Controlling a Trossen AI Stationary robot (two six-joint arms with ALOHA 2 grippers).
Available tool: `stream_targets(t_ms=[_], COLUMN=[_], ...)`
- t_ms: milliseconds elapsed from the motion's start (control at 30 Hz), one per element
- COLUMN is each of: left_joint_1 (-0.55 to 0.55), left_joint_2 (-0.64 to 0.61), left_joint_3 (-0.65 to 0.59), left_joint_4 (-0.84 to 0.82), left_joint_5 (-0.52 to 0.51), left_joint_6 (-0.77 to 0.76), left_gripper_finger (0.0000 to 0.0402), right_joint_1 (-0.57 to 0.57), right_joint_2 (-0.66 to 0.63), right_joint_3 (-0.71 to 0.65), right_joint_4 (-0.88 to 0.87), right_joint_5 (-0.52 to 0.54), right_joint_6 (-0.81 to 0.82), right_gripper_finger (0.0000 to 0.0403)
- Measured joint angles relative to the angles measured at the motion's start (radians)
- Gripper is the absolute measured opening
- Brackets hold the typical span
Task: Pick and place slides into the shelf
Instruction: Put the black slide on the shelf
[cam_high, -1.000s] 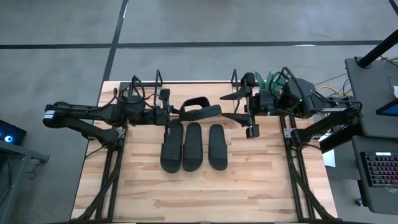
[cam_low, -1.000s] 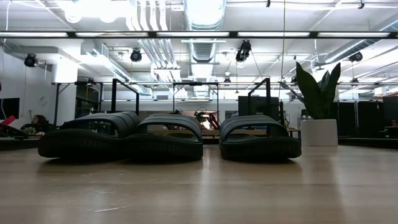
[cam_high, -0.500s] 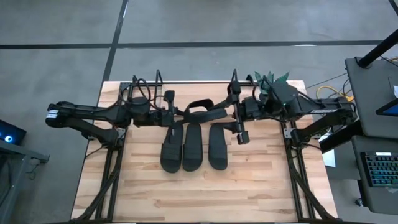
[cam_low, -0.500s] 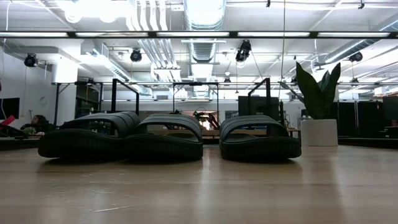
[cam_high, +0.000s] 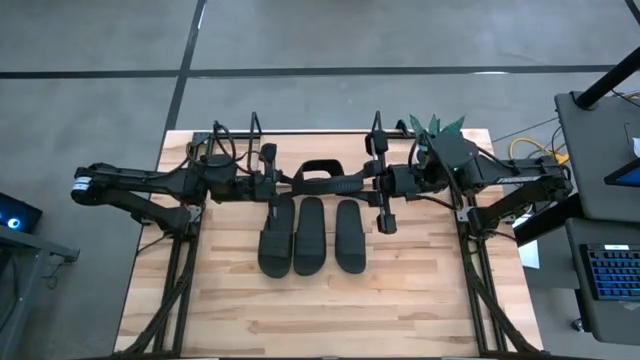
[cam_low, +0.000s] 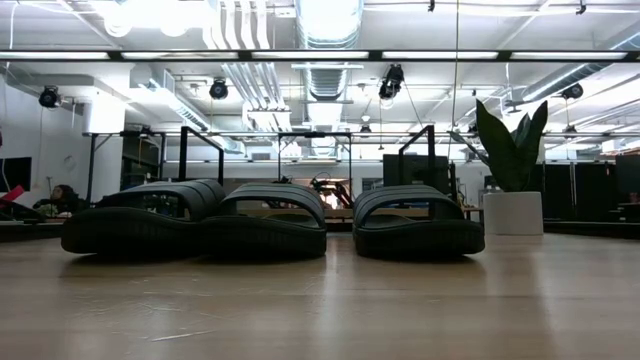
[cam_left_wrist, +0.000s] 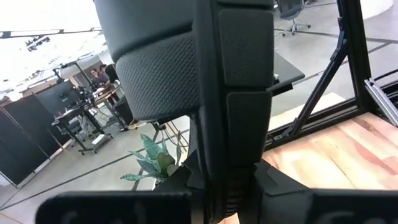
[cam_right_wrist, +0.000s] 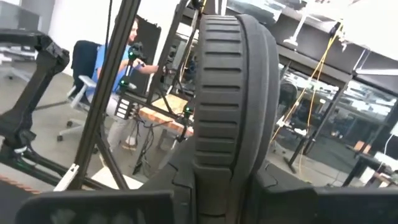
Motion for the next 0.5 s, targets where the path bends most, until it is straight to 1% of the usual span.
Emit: stream_targets(t_ms=[133, 233, 367, 500], left_joint_1=[0.001, 0.005, 0.016, 0.019], left_joint_2=[0.000, -0.001, -0.017, -0.054], left_joint_3=[-0.001, -0.001, -0.001, -0.003], left_joint_4=[0.002, 0.003, -0.006, -0.051], left_joint_5=[-0.003, -0.003, -0.004, -0.007], left_joint_6=[-0.080, -0.171, -0.306, -0.365], left_gripper_finger=[0.0022, 0.0035, 0.0076, 0.0121], right_joint_1=[0.000, 0.000, 0.000, 0.000], right_joint_2=[-0.001, -0.003, -0.007, -0.013], right_joint_3=[0.000, 0.000, 0.000, 0.000], right_joint_4=[0.008, 0.008, 0.007, -0.003], right_joint_5=[0.008, 0.052, 0.079, 0.086], right_joint_6=[-0.006, -0.021, -0.059, -0.066], right_gripper_finger=[0.0051, 0.0051, 0.0051, 0.0051])
